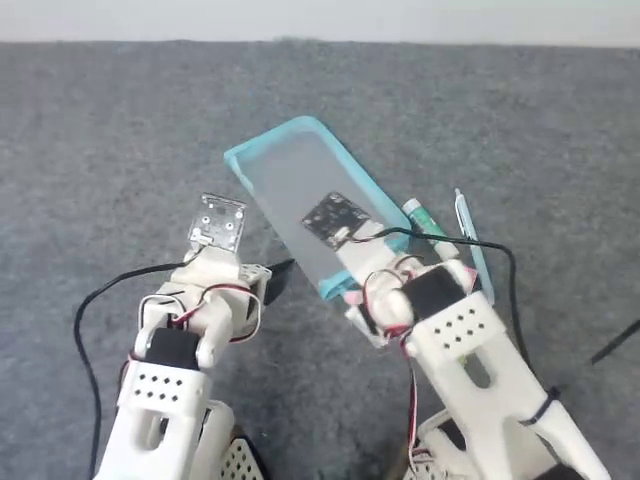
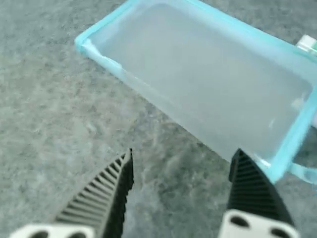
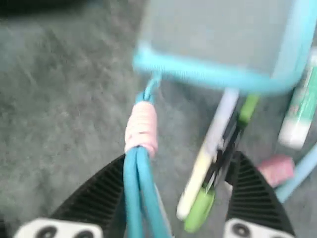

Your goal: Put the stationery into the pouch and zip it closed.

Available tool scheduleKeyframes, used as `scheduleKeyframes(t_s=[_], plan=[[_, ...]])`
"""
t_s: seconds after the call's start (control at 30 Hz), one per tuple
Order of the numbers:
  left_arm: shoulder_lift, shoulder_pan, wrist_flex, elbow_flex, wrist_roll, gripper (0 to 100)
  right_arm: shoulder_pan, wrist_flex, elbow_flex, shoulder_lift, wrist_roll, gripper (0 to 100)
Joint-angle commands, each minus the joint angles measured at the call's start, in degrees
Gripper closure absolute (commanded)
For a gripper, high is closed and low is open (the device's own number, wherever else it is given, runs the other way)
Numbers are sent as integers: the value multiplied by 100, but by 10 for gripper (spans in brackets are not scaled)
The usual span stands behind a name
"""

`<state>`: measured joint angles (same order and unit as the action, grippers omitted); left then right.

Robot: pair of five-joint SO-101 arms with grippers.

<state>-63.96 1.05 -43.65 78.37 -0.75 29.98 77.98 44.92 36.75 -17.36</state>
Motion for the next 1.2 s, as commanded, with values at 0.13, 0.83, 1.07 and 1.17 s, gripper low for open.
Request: scheduleKeyframes(t_s=[0.13, 0.83, 1.07, 1.17], plan=[[-114, -44, 360, -84, 26, 705, -690, 268, -35, -716, -686, 721], [-97, -44, 352, -84, 26, 705, -224, 242, -290, -1253, -695, 690], [-97, -53, 369, -92, 35, 705, -505, -31, -914, -1596, -440, 719], [-97, -176, 369, -101, 35, 705, -479, -57, -1486, -2176, -396, 668]])
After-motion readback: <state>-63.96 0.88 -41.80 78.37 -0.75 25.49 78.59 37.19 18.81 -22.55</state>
